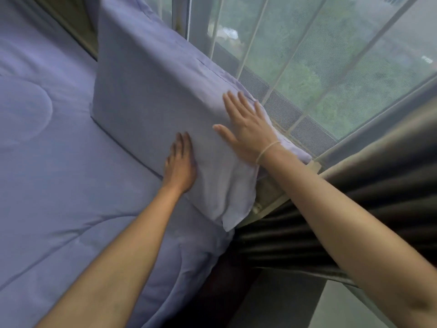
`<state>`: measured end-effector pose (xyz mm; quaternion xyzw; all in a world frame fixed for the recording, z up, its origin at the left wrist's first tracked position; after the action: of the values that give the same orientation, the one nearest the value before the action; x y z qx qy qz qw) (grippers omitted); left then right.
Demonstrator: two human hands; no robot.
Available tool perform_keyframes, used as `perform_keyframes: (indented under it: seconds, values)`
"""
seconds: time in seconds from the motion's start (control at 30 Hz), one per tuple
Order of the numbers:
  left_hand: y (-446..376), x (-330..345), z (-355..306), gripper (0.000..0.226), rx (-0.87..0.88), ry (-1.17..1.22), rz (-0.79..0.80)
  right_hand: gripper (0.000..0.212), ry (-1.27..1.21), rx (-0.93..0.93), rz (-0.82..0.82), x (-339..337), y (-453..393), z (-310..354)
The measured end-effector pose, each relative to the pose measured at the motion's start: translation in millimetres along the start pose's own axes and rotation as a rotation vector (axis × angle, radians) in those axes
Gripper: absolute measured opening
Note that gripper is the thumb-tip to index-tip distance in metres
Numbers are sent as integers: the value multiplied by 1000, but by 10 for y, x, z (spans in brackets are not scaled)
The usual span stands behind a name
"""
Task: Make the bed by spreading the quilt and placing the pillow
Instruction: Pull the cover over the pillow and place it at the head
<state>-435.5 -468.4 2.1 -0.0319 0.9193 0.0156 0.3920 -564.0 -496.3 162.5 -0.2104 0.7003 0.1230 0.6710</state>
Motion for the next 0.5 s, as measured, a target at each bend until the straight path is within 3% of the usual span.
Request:
perform_keyframes:
  seconds: [0.1, 0.23, 0.33, 0.5]
  values:
    - [68, 146, 15, 88, -55, -6, 172, 66, 25, -17, 56, 209, -26, 55]
    - [317, 126, 355, 92, -101, -226, 300, 70, -26, 81, 66, 327, 279, -329]
    - [502, -52, 535, 89, -163, -305, 313, 76, -64, 141, 90, 381, 548, -417]
    - [626, -451, 333, 88, -103, -355, 276, 75, -64, 253, 90, 227, 724, -264]
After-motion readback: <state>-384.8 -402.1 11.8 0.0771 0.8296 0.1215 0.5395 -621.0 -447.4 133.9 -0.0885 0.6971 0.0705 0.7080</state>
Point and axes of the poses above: each hand's wrist, its own y-axis away from the middle knuckle, its own x-axis out of the palm, z = x × y, the point moved 9 cm from there along -y, towards the middle knuckle, and after that the axes turned 8 degrees about y, right-handed, at the moved point
